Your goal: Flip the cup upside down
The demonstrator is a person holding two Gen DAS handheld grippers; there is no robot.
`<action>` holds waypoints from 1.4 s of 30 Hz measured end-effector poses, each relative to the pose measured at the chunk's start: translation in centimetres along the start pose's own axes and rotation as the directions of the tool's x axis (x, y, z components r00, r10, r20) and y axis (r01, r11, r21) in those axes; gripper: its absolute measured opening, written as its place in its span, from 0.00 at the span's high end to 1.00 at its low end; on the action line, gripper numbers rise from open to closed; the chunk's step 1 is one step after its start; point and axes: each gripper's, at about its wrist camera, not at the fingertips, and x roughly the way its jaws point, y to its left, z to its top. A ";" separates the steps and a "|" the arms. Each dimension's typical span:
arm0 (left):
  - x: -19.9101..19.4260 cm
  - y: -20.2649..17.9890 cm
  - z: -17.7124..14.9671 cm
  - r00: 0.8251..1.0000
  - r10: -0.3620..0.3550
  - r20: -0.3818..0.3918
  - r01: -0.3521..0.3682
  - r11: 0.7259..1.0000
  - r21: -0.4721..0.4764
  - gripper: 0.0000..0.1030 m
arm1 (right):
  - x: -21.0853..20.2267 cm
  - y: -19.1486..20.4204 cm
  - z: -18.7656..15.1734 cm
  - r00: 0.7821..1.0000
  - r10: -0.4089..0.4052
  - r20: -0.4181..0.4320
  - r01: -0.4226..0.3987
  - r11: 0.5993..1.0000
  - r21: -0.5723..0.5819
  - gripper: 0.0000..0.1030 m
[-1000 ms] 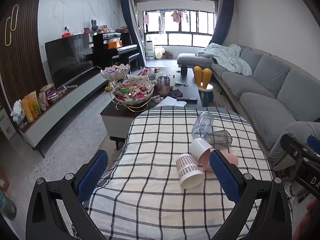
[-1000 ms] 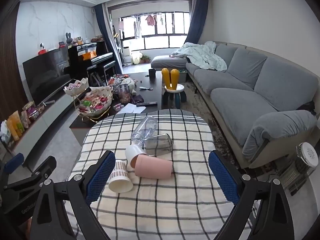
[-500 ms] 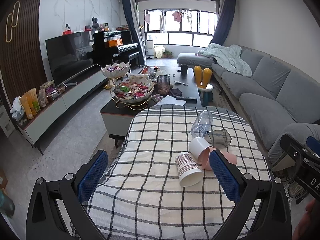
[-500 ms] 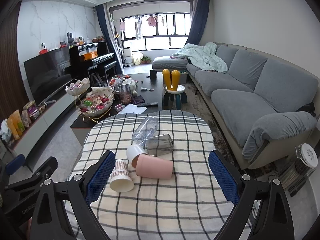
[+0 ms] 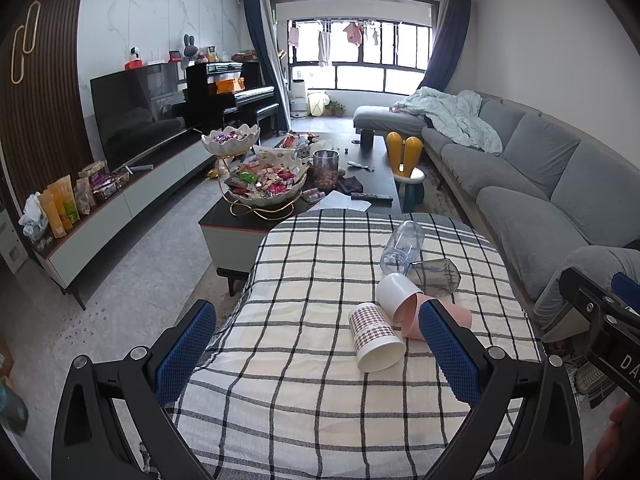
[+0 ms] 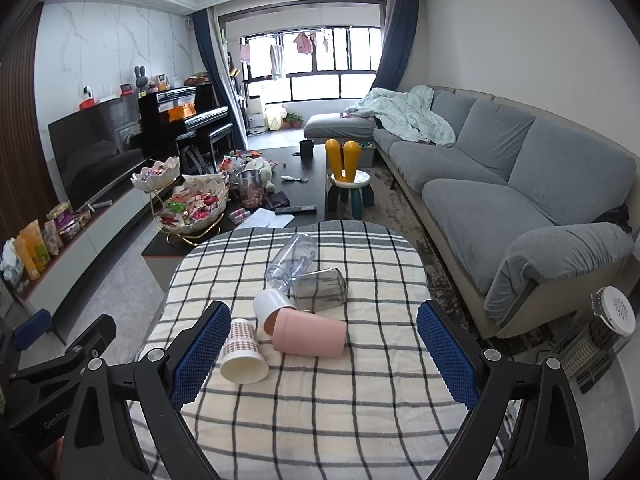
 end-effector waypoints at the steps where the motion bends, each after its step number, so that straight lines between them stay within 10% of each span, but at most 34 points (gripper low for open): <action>1: 0.0 0.0 0.0 1.000 -0.001 0.000 0.001 1.000 -0.001 0.00 | 0.0 0.0 0.0 1.000 0.000 0.000 0.000 1.000 0.000 0.08; 42: -0.1 -0.4 -0.5 1.000 -0.010 -0.003 0.010 1.000 0.002 0.00 | -0.1 -0.1 0.2 1.000 -0.001 -0.002 0.001 1.000 0.012 0.08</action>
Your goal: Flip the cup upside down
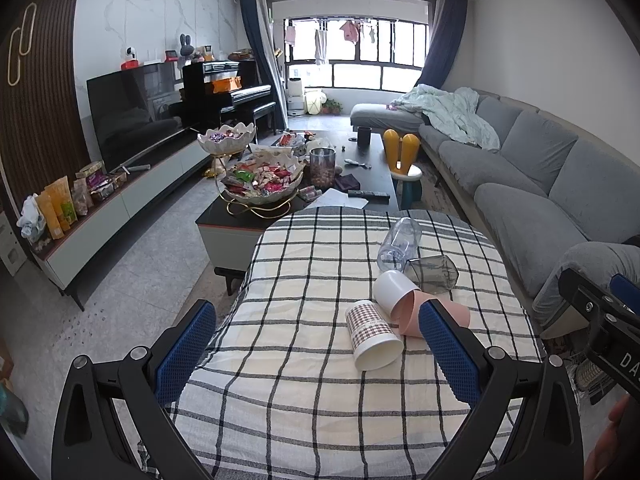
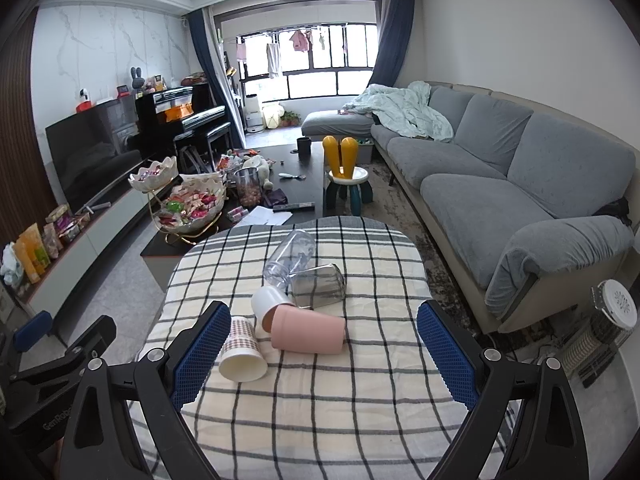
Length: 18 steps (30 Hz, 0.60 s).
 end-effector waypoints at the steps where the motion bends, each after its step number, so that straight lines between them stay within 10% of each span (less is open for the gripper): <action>1: 0.0 -0.1 -0.1 1.000 -0.001 -0.001 0.001 1.000 0.004 0.00 | -0.1 0.1 0.1 1.000 -0.001 0.000 0.001 1.000 0.003 0.08; 18: 3.0 -3.2 0.6 1.000 -0.008 -0.016 0.010 0.995 0.094 0.00 | 2.9 -3.4 -0.8 0.996 -0.027 -0.088 0.035 0.996 0.086 0.08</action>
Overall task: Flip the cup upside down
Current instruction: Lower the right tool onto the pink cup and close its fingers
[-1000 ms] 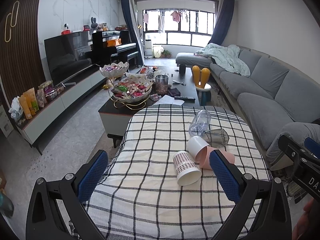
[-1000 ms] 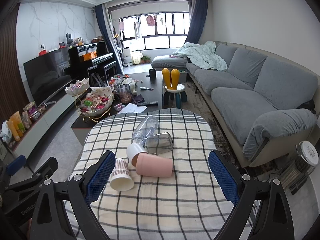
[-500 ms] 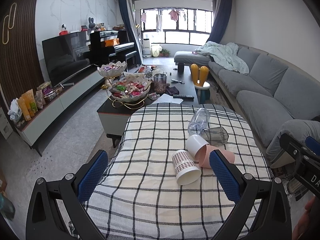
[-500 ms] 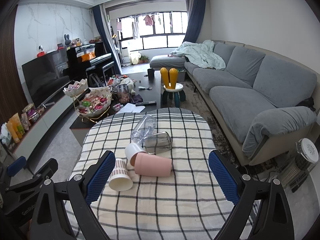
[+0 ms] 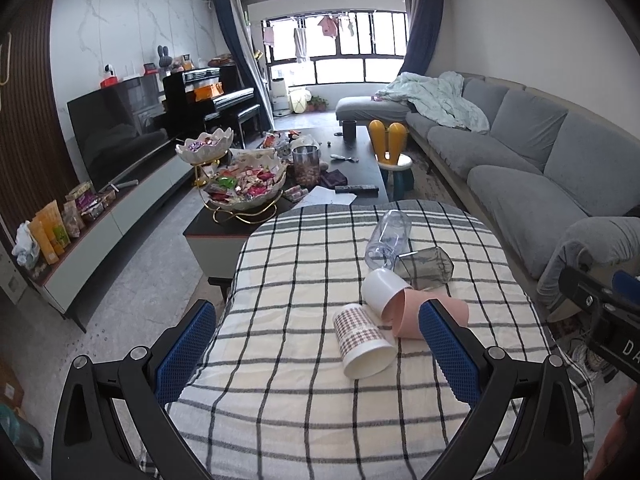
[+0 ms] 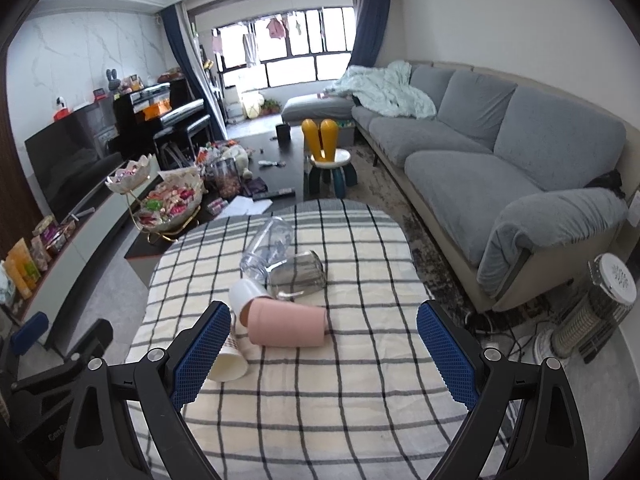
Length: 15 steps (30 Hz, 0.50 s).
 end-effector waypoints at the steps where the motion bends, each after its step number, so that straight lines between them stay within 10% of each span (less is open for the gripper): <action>1: 0.3 -0.3 0.2 1.000 -0.008 -0.002 0.008 1.000 0.006 0.00 | 0.3 -0.4 0.1 1.000 -0.003 -0.009 0.003 1.000 0.008 0.08; 9: 3.0 -4.5 3.2 0.989 -0.145 0.010 0.140 0.971 0.194 0.00 | 2.6 -4.6 0.5 0.995 -0.064 -0.070 0.075 0.983 0.170 0.08; 15: 5.7 -9.4 4.5 0.961 -0.274 -0.044 0.258 0.821 0.510 0.00 | 3.7 -7.5 0.0 0.979 -0.171 -0.113 0.203 0.893 0.401 0.08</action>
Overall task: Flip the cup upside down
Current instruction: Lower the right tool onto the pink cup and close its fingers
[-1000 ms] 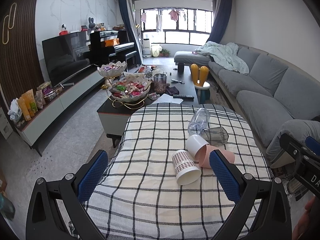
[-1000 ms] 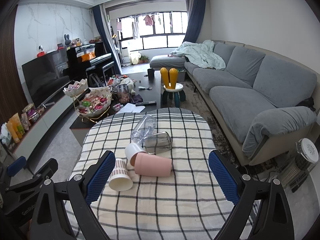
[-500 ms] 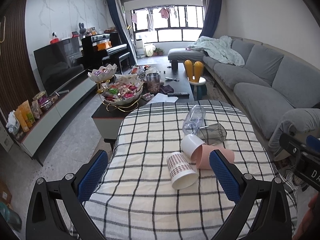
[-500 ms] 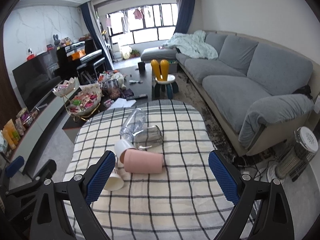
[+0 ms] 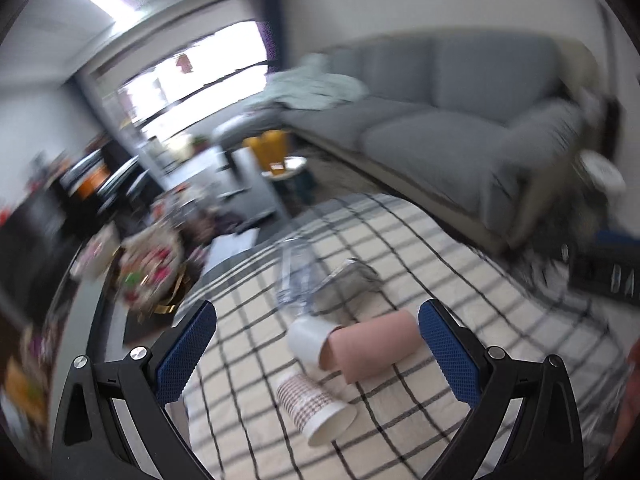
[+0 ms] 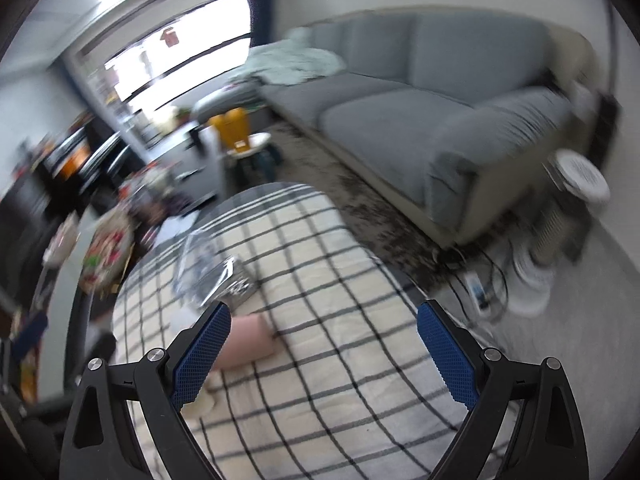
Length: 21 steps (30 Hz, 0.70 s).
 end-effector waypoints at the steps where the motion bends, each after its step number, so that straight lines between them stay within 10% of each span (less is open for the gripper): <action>1: 0.9 -0.5 0.4 0.999 -0.032 -0.013 0.032 0.998 0.053 0.00 | 0.3 -0.3 0.2 1.000 -0.016 0.000 0.016 0.999 0.034 0.08; 8: 6.4 -3.7 1.7 0.961 -0.227 -0.157 0.267 0.910 0.317 0.00 | 3.2 -1.6 0.0 0.995 -0.080 -0.053 0.090 0.975 0.204 0.08; 13: 10.2 -6.3 1.3 0.882 -0.345 -0.321 0.460 0.777 0.429 0.03 | 6.9 -2.8 -1.2 0.981 -0.080 -0.175 0.131 0.942 0.310 0.07; 21: 16.6 -8.8 0.0 0.731 -0.317 -0.605 0.638 0.632 0.440 0.08 | 12.1 -4.5 -3.7 0.933 -0.041 -0.357 0.213 0.863 0.458 0.07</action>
